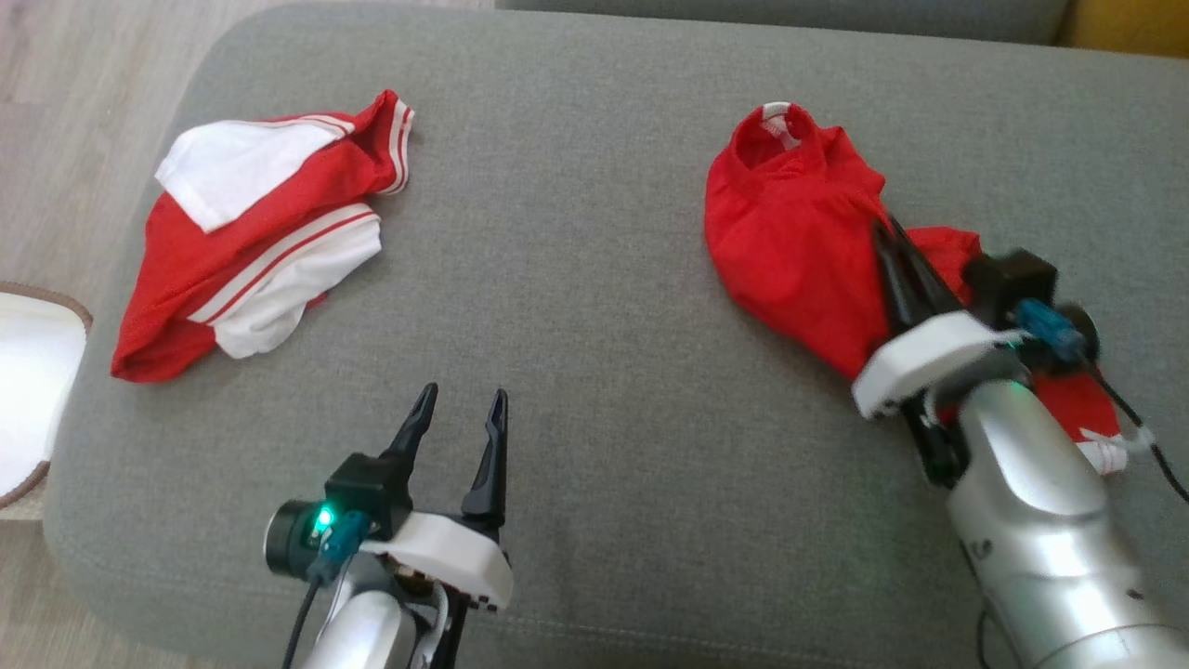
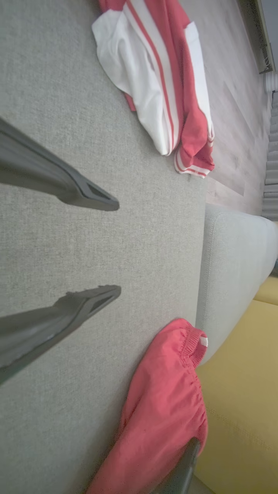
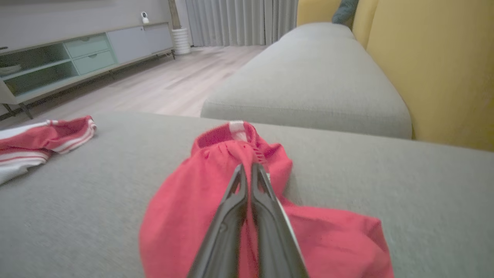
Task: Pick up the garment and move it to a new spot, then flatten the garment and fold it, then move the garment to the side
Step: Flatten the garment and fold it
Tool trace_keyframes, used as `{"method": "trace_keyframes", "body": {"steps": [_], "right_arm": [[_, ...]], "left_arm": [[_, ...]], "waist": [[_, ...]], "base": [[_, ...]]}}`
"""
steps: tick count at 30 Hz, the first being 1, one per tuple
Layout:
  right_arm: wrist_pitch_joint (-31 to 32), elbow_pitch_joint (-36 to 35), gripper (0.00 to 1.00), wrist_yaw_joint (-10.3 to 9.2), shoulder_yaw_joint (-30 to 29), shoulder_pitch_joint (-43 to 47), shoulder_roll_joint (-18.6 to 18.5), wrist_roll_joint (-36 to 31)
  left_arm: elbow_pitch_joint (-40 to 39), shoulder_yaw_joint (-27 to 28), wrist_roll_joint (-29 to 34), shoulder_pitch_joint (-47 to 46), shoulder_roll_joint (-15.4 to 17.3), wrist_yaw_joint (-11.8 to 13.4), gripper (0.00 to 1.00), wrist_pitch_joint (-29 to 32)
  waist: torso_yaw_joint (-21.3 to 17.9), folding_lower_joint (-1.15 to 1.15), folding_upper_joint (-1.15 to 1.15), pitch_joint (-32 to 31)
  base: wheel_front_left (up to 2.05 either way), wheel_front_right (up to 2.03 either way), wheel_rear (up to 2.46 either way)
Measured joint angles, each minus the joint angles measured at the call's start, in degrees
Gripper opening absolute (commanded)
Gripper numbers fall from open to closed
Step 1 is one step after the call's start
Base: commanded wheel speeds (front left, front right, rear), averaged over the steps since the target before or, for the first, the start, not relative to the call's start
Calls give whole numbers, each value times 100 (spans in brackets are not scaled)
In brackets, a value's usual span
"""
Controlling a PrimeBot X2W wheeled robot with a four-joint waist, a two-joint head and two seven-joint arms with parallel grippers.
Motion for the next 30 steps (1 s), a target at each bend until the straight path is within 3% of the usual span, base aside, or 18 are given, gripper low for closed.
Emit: {"method": "trace_keyframes", "body": {"steps": [6, 8, 9, 10, 14, 18, 21, 27, 30], "right_arm": [[-1, -962, 0, 0, 992, 40, 115, 11], [-1, -1011, 93, 0, 1642, 104, 164, 109], [-1, -993, 93, 0, 2015, 161, 210, 297], [-1, -950, 100, 0, 2418, 231, 241, 521], [-1, -976, 100, 0, 3682, 493, 270, 1312], [-1, -1322, 100, 0, 3801, 474, 252, 1672], [-1, -1639, 100, 0, 3265, 489, 181, 1611], [-1, -1905, 100, 0, 1362, 947, -5, 751], [-1, -1897, 100, 0, 879, 1418, 64, 398]], "left_arm": [[-33, -24, -32, -37, -1, -1, 100, 0], [-29, -31, -32, -35, -1, -1, 100, 0], [-25, -33, -32, -34, -1, -1, 100, 0], [-24, -35, -33, -34, -1, -1, 100, 0], [-23, -33, -34, -8, -1, 5, 100, 0], [-36, 0, -45, -8, -1, 47, 100, 0], [-63, 37, -59, -12, -1, 45, 100, 0], [-67, 143, 24, -43, -1, -7, 100, 0], [-58, 103, 172, -97, -1, -114, 100, 0]], "waist": [[63, 0, 0, -141], [94, 0, 0, -185], [106, 0, 0, -207], [114, 0, 0, -226], [76, 0, 0, -251], [-85, 0, 0, -237], [-253, 0, 0, -235], [-664, 0, 0, -268], [-868, 0, 0, -300]], "base": [[0, 0, 0], [0, 0, 0], [0, 0, 0], [0, 0, 0], [0, 0, 0], [0, 0, 0], [0, 0, 0], [0, 0, 0], [0, 0, 0]]}}
